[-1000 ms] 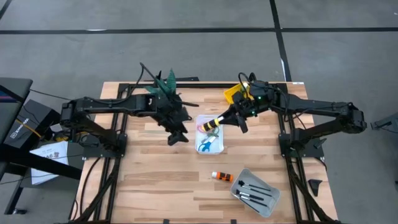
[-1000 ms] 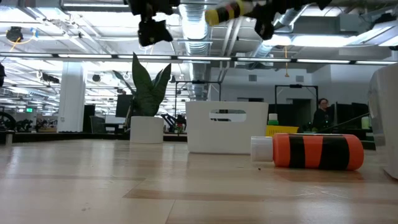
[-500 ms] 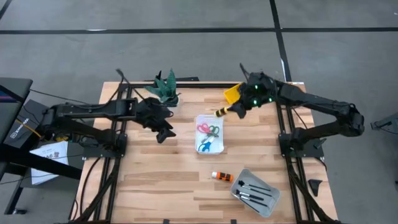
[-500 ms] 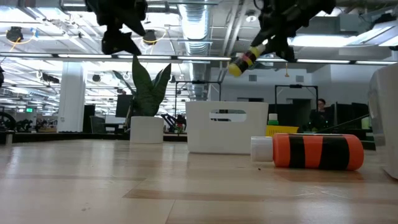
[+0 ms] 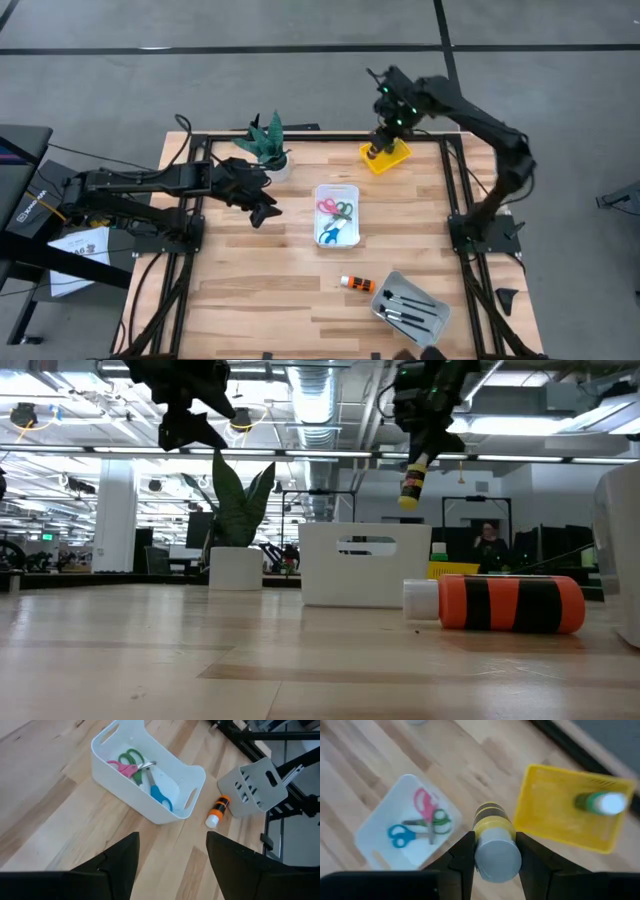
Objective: Pick & Place Paint Supplies
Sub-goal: Put the yellow acrylic paint bottle into the yellow basket
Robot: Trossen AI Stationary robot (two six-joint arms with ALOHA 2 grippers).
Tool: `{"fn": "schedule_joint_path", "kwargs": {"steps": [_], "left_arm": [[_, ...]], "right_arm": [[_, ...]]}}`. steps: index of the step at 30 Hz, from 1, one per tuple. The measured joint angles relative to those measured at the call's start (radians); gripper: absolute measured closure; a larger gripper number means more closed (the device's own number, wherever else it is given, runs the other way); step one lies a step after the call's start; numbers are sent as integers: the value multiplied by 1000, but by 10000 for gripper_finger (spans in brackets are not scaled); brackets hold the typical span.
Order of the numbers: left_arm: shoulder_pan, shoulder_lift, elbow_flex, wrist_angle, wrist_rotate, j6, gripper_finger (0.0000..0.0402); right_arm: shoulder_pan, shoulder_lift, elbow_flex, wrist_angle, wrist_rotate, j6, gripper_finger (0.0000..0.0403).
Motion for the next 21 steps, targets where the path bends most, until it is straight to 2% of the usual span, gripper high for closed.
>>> {"fn": "schedule_joint_path", "kwargs": {"steps": [5, 8, 13, 21], "left_arm": [[0, 0, 0, 2, 0, 18, 179], [0, 0, 0, 2, 0, 43, 179], [0, 1, 0, 2, -4, 66, 179], [0, 1, 0, 1, -23, 89, 179]], "right_arm": [[-18, 165, 264, -170, 42, -94, 293], [-21, 230, 334, -221, 62, -127, 293], [-20, 284, 309, -230, 99, -151, 293], [-51, 261, 154, -100, 136, -129, 293]]}}
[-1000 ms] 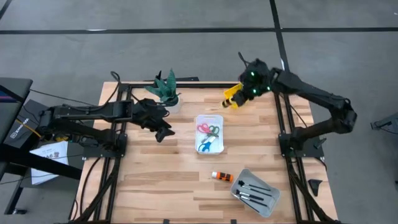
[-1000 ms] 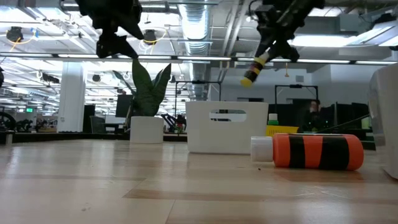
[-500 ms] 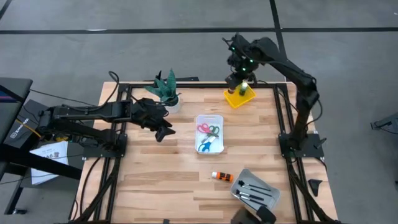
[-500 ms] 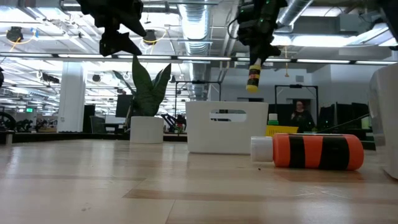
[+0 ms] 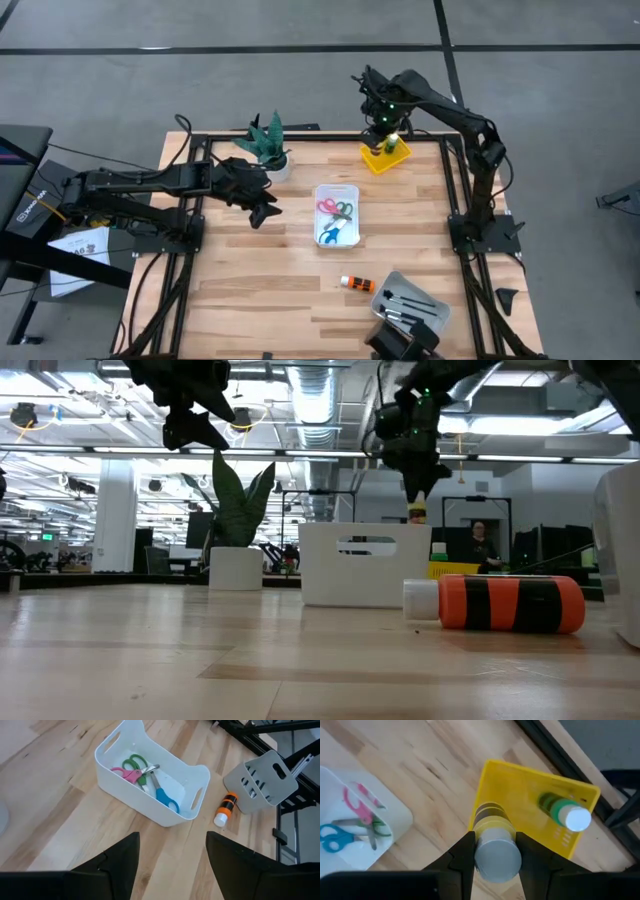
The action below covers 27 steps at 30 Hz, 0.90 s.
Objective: Pick & Place Paint Supplies
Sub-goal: Put the yellow acrylic paint bottle into the yellow basket
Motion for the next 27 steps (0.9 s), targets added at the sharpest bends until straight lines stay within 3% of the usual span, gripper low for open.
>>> {"fn": "schedule_joint_path", "kwargs": {"steps": [10, 27], "left_arm": [[0, 0, 0, 0, -4, 19, 179], [0, 0, 0, 26, -3, -29, 179]], "right_arm": [[-54, -41, -174, 156, -1, 29, 293], [-79, -41, -313, 323, -1, -79, 293]]}}
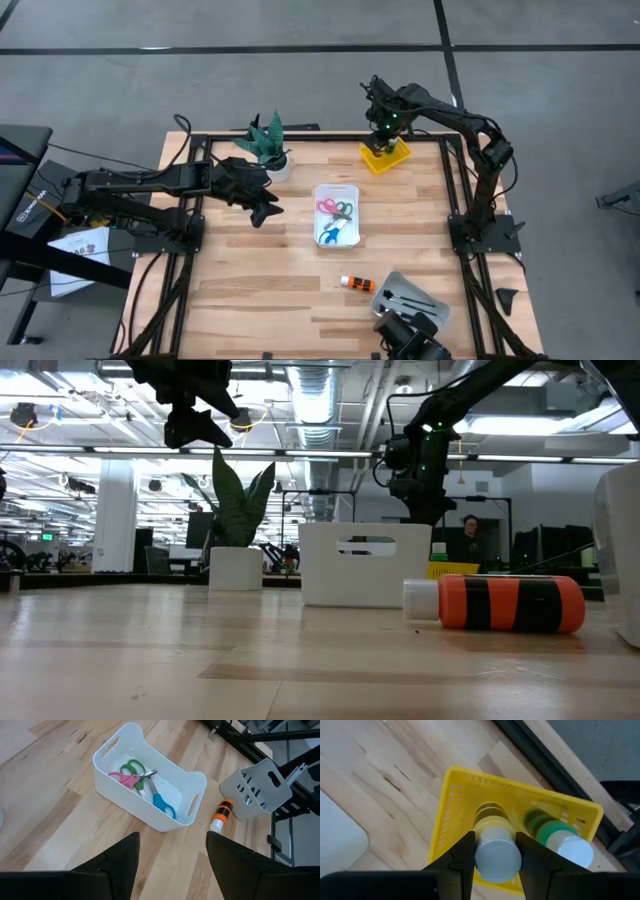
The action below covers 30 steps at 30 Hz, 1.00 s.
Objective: Pick & Place Paint Supplies
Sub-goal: Put the yellow acrylic paint bottle into the yellow basket
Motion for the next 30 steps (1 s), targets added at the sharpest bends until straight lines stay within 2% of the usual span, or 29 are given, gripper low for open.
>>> {"fn": "schedule_joint_path", "kwargs": {"steps": [13, 30], "left_arm": [[0, 0, 0, 0, 0, -61, 179], [0, 0, 0, 35, -4, -68, 179]], "right_arm": [[-23, 0, -6, 64, 0, -109, 293], [-32, 0, -6, 51, -7, -199, 293]]}}
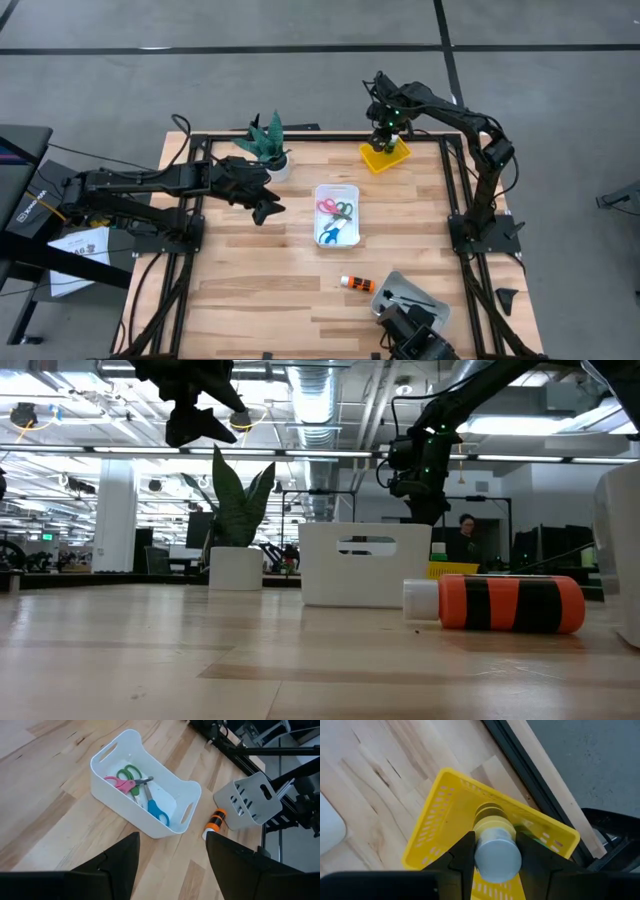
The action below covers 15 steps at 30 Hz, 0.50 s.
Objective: Pick & Place Paint Supplies
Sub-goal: Put the yellow acrylic paint bottle into the yellow basket
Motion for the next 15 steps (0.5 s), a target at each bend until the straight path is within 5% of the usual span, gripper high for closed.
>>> {"fn": "schedule_joint_path", "kwargs": {"steps": [15], "left_arm": [[0, 0, 0, 5, -19, 1, 179]], "right_arm": [[1, 9, 0, -10, -21, -35, 293]]}}
